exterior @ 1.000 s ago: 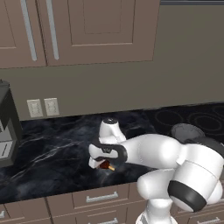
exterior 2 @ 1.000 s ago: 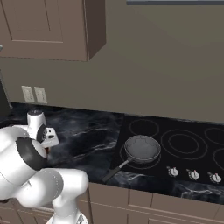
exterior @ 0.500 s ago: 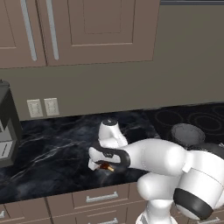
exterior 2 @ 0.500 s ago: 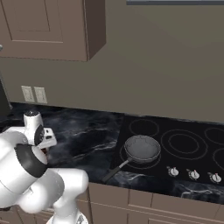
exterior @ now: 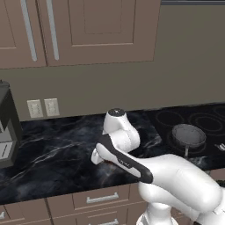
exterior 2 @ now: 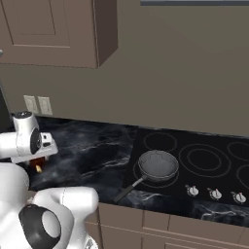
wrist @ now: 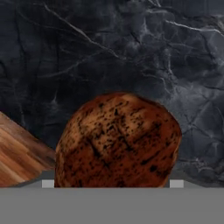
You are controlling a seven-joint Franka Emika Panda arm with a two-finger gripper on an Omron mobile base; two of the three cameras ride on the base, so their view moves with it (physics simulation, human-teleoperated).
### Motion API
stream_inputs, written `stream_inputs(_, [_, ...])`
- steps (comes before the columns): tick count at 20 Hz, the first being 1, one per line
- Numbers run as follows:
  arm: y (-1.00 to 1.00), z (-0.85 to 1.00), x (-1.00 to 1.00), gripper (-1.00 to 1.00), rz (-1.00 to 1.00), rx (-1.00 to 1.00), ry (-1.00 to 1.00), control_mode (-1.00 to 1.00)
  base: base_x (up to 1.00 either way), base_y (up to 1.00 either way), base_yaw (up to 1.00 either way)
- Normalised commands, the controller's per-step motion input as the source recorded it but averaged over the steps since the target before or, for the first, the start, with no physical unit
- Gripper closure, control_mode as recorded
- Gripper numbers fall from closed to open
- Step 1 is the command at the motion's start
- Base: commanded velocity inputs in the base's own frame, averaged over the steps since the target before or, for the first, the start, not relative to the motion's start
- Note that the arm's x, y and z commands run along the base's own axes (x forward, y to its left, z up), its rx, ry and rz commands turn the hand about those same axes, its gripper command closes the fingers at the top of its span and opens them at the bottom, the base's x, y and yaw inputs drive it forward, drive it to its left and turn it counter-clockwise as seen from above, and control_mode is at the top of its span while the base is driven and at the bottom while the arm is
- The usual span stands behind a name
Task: Place both pans onto different burners. Then place the lime and the steak on different pans.
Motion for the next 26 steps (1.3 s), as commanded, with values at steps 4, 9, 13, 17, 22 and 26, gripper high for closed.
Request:
stream_inputs(4, [-0.38,0.46,-0.1,1.0,-0.12,-0.1,-0.1,-1.0,0.0,0.0,0.0])
stream_inputs(9, [-0.48,0.44,0.0,1.0,-0.12,-0.06,-0.04,-1.0,0.0,0.0,0.0])
stream_inputs(13, [-0.58,0.42,0.0,1.0,-0.15,-0.03,0.0,-1.0,0.0,0.0,0.0])
stream_inputs(17, [-0.72,0.38,0.0,1.0,-0.14,0.0,-0.02,-1.0,0.0,0.0,0.0])
stream_inputs(22, [-0.76,0.17,0.0,1.0,-0.13,0.0,-0.01,-1.0,0.0,0.0,0.0])
stream_inputs(26, [-0.67,0.0,0.0,1.0,-0.08,-0.01,-0.07,-1.0,0.0,0.0,0.0])
